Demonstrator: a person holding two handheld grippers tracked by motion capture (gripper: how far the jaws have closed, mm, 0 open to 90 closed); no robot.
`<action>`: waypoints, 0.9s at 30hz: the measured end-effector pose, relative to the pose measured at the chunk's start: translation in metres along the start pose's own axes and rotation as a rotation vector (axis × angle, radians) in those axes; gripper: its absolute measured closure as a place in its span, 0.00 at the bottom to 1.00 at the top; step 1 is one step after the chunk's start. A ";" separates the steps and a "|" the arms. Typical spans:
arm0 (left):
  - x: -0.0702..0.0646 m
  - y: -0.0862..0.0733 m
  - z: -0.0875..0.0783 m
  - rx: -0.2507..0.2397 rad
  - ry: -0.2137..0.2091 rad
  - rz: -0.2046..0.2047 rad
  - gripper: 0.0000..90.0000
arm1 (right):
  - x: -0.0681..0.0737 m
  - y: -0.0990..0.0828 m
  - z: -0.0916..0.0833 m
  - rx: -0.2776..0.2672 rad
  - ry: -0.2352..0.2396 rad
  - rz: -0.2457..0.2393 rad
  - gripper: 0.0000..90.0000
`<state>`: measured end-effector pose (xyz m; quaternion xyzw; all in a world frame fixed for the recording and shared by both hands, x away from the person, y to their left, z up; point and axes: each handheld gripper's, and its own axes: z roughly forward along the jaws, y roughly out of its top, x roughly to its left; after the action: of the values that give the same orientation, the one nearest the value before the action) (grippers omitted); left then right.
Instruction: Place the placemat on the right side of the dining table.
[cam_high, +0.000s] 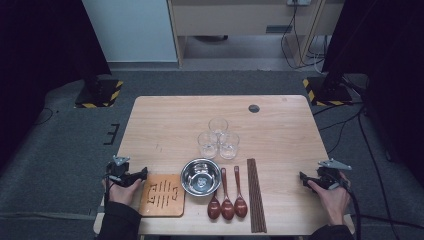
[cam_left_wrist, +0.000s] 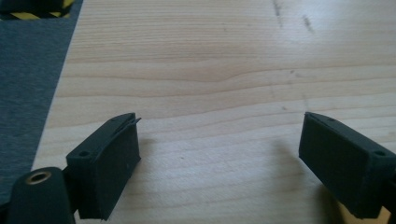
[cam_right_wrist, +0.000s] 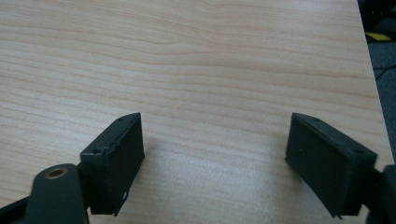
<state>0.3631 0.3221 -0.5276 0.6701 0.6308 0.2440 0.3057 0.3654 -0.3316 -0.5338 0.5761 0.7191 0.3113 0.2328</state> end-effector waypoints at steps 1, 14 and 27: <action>0.000 0.000 0.000 0.000 0.000 0.000 0.14 | 0.001 0.000 -0.001 0.002 0.014 0.015 0.23; -0.022 -0.003 -0.031 -0.066 -0.085 0.046 0.17 | 0.010 0.008 -0.017 -0.048 0.024 -0.001 0.27; -0.036 -0.014 -0.047 -0.067 -0.103 0.107 0.17 | 0.023 0.017 -0.027 -0.100 0.042 -0.019 0.29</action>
<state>0.3169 0.2911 -0.5031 0.7038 0.5691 0.2462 0.3467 0.3531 -0.3115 -0.5025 0.5503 0.7127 0.3564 0.2492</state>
